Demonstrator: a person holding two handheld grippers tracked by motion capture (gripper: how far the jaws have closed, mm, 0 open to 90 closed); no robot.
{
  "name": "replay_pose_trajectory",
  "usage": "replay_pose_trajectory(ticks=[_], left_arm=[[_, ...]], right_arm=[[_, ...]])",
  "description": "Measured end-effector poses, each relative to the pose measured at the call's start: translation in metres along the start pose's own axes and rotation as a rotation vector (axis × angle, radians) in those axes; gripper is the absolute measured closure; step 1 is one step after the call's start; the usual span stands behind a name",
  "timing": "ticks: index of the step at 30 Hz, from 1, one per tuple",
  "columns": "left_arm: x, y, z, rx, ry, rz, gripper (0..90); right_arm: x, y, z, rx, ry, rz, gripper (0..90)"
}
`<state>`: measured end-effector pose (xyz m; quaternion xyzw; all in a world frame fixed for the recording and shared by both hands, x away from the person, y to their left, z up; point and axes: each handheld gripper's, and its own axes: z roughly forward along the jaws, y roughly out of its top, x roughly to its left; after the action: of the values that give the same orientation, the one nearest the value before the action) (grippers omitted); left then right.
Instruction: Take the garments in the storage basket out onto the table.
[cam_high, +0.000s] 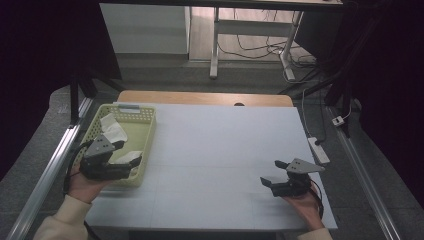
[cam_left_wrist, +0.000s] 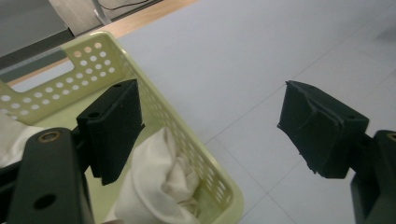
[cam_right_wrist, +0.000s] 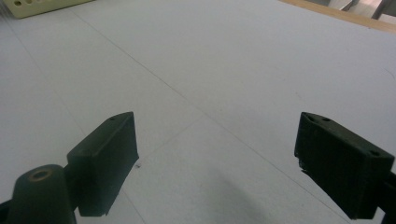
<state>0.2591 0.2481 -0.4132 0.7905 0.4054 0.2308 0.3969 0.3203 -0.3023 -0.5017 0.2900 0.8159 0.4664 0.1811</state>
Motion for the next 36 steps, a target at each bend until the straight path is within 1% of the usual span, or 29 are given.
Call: replay_pose_trajectory(ticks=[3, 9, 10, 12, 13, 17, 23, 26, 30, 35, 36], left_arm=[[0.007, 0.005, -0.002, 0.012, 0.016, 0.002, 21.5], [0.025, 0.013, -0.004, 0.034, 0.045, -0.017, 21.5], [0.028, 0.014, -0.004, 0.037, 0.048, -0.021, 21.5], [0.033, 0.016, -0.005, 0.044, 0.057, -0.026, 21.5], [0.037, 0.017, -0.005, 0.054, 0.068, -0.025, 21.5], [0.042, 0.019, -0.007, 0.069, 0.079, -0.022, 21.5], [0.054, 0.021, -0.009, 0.106, 0.103, -0.017, 21.5], [0.062, 0.020, -0.008, 0.141, 0.127, -0.018, 21.6], [0.076, 0.016, -0.004, 0.183, 0.143, -0.042, 21.7], [0.089, 0.009, 0.001, 0.241, 0.143, -0.061, 21.7], [0.093, 0.005, 0.004, 0.267, 0.141, -0.060, 21.7]], right_arm=[[0.000, 0.000, 0.000, 0.003, -0.001, 0.001, 13.4], [-0.001, -0.001, 0.002, 0.010, 0.003, 0.005, 13.4], [0.000, -0.001, 0.002, 0.021, 0.002, 0.001, 13.4], [0.000, -0.001, 0.003, 0.024, 0.004, 0.001, 13.4], [0.000, -0.001, 0.003, 0.024, 0.004, 0.000, 13.4], [0.000, -0.002, 0.003, 0.030, 0.005, 0.001, 13.4], [0.000, -0.002, 0.005, 0.042, 0.007, -0.001, 13.4], [0.000, -0.002, 0.005, 0.052, 0.005, -0.003, 13.4], [0.001, -0.003, 0.006, 0.050, 0.008, -0.001, 13.4], [0.001, -0.003, 0.006, 0.058, 0.005, -0.004, 13.4], [0.001, -0.003, 0.006, 0.061, 0.006, -0.004, 13.4]])
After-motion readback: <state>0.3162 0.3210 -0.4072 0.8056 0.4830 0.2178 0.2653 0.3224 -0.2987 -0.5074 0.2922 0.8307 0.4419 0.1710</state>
